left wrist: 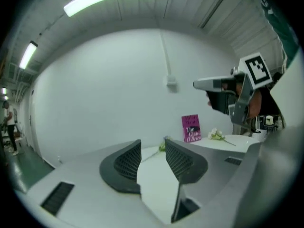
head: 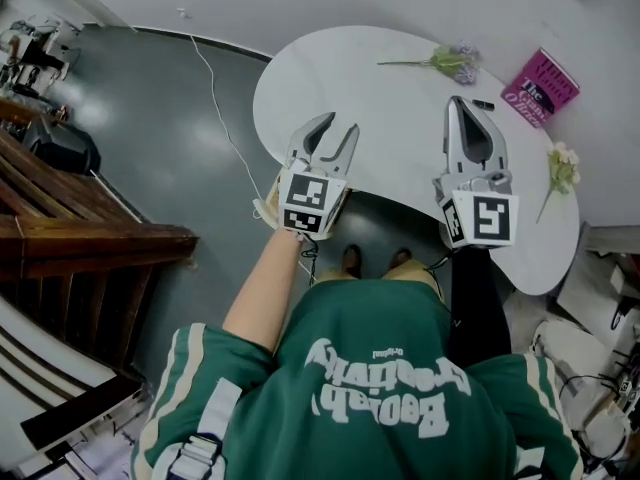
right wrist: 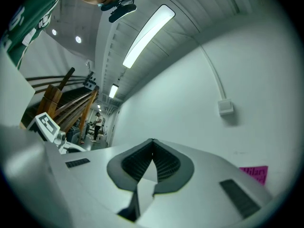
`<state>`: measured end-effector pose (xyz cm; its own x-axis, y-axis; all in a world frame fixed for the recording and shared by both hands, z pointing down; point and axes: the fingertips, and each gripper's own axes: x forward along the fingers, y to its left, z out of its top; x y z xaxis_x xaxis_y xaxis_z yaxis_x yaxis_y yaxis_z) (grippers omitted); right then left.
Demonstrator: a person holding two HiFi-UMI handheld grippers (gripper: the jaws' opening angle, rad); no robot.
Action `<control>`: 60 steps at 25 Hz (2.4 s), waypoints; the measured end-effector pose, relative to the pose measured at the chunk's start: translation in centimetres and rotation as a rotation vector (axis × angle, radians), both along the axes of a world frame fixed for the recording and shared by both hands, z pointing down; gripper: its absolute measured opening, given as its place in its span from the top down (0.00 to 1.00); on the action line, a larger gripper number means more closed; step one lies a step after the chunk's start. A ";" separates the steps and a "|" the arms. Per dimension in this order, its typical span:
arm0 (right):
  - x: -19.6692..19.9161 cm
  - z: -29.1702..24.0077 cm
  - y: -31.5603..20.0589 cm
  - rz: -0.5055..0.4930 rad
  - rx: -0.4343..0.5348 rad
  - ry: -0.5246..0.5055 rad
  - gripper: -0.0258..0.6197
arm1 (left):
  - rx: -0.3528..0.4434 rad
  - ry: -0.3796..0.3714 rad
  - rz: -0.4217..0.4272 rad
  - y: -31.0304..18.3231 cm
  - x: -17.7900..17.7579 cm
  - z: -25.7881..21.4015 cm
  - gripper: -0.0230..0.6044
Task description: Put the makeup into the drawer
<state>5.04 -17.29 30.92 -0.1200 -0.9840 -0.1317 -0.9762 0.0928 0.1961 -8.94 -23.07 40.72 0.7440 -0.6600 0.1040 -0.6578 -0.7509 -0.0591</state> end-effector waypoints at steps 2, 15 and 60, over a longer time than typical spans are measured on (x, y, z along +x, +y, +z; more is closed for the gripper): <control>1.6 -0.6 0.5 0.027 0.011 0.002 0.95 | 0.094 0.040 0.032 0.1 2.1 -4.9 0.69; 11.4 -2.8 3.9 0.156 0.057 0.006 0.95 | 0.308 0.207 0.112 2.8 11.0 -16.6 0.69; 33.4 4.1 16.9 0.722 -0.143 -0.003 0.95 | -0.121 -0.573 0.733 -5.0 43.1 18.7 0.60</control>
<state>38.43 -0.42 35.04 0.5646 -0.8253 0.0046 -0.8043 -0.5489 0.2276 34.18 -28.09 59.39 0.7841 -0.0078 0.6206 0.0867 -0.9887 -0.1220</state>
